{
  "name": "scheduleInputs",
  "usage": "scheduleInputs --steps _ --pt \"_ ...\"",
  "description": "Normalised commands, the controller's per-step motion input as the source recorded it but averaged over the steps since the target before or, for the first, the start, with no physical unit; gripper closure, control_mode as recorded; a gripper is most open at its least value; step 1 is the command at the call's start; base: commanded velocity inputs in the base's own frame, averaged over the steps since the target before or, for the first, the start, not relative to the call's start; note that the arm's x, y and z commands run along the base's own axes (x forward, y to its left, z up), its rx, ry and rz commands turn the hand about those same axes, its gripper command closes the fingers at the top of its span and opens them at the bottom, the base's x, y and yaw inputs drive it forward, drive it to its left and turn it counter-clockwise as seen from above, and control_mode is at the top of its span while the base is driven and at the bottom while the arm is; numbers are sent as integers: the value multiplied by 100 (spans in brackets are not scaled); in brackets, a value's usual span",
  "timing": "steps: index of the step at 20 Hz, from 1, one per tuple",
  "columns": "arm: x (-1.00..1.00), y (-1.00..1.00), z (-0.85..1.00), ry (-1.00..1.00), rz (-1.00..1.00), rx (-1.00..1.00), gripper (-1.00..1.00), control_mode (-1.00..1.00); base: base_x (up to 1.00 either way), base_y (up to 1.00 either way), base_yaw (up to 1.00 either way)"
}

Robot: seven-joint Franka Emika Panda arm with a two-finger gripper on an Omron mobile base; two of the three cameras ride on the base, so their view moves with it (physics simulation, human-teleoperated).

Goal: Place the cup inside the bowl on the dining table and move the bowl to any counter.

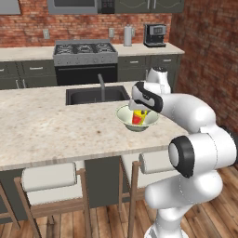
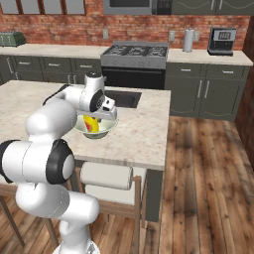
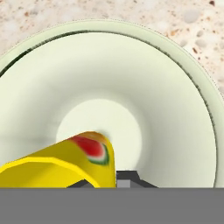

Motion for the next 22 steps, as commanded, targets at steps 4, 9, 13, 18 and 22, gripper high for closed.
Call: scheduleInputs --steps 4,9,13,18,22 --pt "0 0 0 0 0 0 -100 -100 0 0 0" --pt "0 0 0 0 0 0 -100 -100 0 0 0" --pt "0 0 1 0 0 0 -100 -100 0 0 0" --pt "-1 -2 28 0 -1 0 -100 -100 0 0 0" --pt "-12 -1 33 -2 -1 0 -100 -100 0 0 0"
